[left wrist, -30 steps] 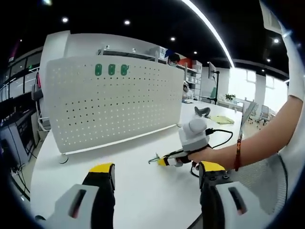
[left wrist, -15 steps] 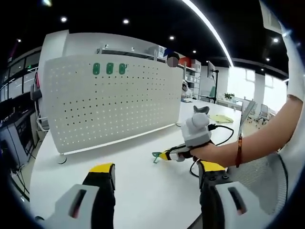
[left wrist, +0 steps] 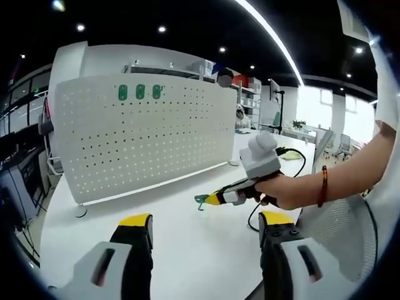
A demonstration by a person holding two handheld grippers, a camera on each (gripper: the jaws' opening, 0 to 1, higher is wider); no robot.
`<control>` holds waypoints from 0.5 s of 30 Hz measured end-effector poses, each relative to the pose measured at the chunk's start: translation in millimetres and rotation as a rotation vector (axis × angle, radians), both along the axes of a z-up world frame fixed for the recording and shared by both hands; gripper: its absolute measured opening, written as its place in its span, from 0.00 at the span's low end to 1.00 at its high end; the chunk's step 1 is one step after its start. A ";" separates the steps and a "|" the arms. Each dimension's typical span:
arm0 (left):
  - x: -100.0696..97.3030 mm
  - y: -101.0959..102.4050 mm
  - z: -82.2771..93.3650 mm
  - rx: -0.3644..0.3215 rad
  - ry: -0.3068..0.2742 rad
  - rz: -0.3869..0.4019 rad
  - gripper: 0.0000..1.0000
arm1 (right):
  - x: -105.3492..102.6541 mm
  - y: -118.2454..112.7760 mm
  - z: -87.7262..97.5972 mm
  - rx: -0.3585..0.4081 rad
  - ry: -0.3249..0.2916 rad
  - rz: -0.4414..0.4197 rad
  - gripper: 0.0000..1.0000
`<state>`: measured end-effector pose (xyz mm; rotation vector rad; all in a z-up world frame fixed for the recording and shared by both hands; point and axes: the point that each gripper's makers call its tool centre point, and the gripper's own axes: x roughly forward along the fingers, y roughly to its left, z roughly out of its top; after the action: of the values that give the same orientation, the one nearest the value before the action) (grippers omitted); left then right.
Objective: Insert the hook assembly into the mounting plate slot until the hook locks in place.
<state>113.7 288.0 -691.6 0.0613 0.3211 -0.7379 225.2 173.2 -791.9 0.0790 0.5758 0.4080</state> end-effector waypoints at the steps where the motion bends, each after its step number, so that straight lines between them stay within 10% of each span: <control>1: -0.4 -0.6 0.7 -0.002 -0.003 -0.002 0.69 | -1.4 0.8 2.3 0.004 0.001 0.003 0.01; 15: -10.3 -10.8 0.9 0.033 -0.025 -0.044 0.62 | -36.5 24.5 24.1 0.110 0.046 0.111 0.02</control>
<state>103.4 277.1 -690.8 0.1087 0.3082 -0.7748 188.7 197.7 -767.7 0.1628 0.6044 0.5475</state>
